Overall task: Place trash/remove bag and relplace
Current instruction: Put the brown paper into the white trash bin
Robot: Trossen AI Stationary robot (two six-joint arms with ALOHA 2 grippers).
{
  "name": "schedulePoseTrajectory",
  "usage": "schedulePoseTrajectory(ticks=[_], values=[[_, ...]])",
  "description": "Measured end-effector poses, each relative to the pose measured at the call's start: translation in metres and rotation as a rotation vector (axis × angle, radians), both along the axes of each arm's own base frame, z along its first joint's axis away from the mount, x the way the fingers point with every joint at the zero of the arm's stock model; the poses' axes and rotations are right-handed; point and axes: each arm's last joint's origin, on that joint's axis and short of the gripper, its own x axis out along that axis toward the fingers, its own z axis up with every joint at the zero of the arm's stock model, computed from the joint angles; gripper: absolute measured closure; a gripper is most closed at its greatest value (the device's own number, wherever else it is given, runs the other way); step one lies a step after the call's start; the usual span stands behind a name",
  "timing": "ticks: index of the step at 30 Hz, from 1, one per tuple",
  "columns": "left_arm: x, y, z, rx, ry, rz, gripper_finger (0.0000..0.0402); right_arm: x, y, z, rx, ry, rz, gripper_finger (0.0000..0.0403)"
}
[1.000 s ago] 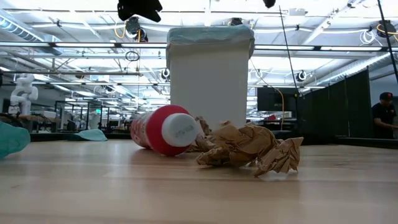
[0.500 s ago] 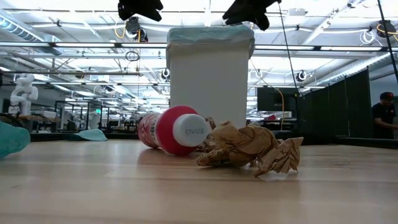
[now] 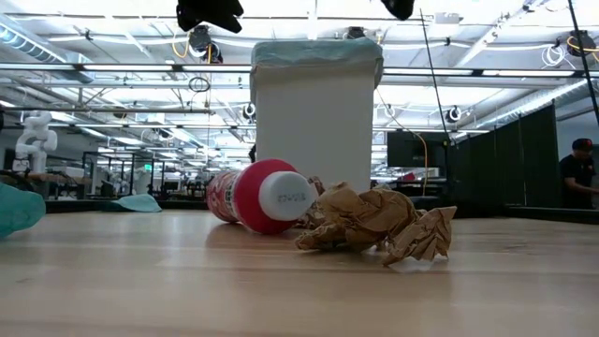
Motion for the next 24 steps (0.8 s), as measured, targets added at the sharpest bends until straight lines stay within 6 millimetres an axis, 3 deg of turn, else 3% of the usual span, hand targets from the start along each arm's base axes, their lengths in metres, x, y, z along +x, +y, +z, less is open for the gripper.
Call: schedulePoseTrajectory(ticks=[5,8,10,14,17,24], values=[[0.000,0.000,0.000,0.002,0.000,-0.002,0.0261,0.011,0.044,-0.025,-0.046,0.142,0.007,0.0274],[0.000,0.000,0.000,0.002,-0.001,-0.002,0.0261,0.020,0.060,-0.054,-0.046,0.196,0.002,0.0279],[0.000,0.000,0.000,0.002,-0.002,-0.003,0.0261,0.027,0.067,-0.085,-0.019,0.243,-0.009,0.0279],[0.000,0.000,0.000,0.000,-0.002,-0.001,0.0261,0.031,0.069,-0.146,0.049,0.320,-0.066,0.0271],[0.000,0.000,0.000,0.000,-0.005,-0.001,0.0261,0.035,0.063,-0.177,0.084,0.316,-0.095,0.0259],[0.000,0.000,0.000,-0.004,-0.006,0.002,0.0261,0.052,0.053,-0.221,0.107,0.382,-0.120,0.0214]])
